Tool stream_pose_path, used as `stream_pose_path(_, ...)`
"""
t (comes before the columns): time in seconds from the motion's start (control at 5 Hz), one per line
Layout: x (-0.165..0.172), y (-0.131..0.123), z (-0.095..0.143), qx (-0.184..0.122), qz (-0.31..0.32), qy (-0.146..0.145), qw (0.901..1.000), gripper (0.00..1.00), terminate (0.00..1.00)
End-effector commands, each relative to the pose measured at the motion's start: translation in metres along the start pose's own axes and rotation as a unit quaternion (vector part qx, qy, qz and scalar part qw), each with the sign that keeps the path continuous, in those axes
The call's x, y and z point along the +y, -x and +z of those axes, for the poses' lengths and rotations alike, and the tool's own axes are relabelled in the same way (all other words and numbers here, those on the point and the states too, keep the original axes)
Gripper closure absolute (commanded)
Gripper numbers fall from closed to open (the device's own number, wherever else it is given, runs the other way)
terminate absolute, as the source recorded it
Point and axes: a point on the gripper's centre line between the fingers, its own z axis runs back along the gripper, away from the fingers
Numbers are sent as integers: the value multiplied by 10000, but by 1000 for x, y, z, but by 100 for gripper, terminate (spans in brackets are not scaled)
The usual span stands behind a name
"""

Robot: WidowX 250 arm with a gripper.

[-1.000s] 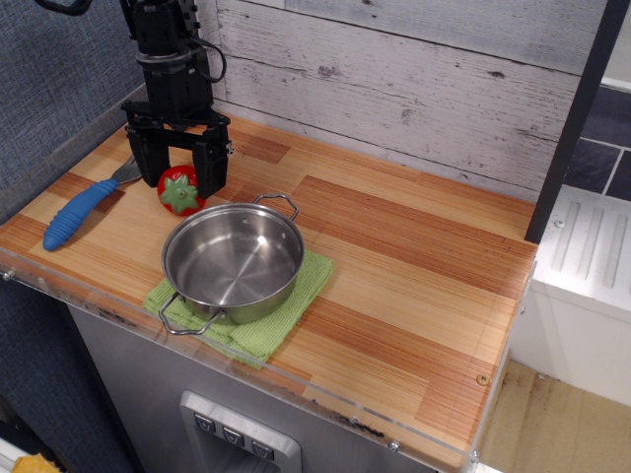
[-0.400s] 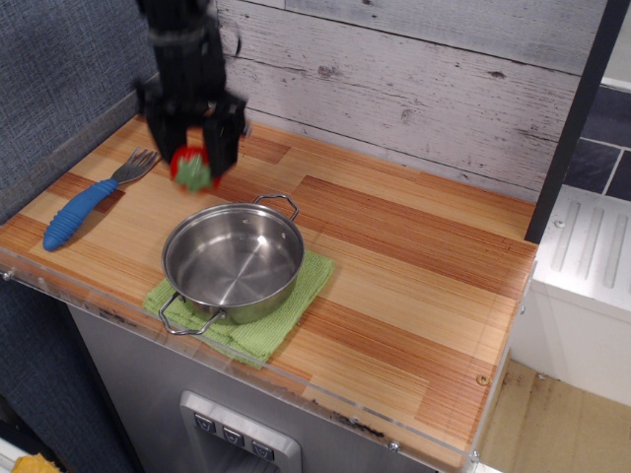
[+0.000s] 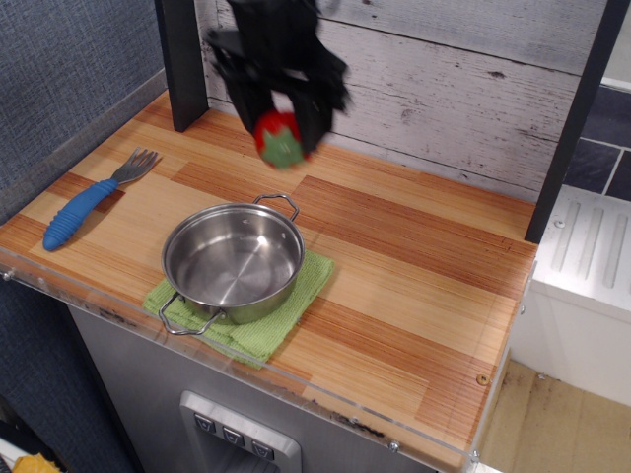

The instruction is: Move red tomato to right of pot on top of green cloth

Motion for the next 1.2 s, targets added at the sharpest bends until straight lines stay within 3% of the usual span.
stream_pose_path(0.0, -94, 52, -31, 153, 391, -289, 9987, 100, 0)
stream_pose_path(0.4, -122, 65, -63, 496, 174, -201, 9984, 100, 0)
stream_pose_path(0.6, -116, 64, -72, 605, 301, -110, 9977, 100, 0)
stream_pose_path(0.8, -109, 58, -67, 607, 316, 31, 9977, 0, 0)
stream_pose_path(1.0, -100, 37, -32, 111, -7, 222, 9997, 0, 0)
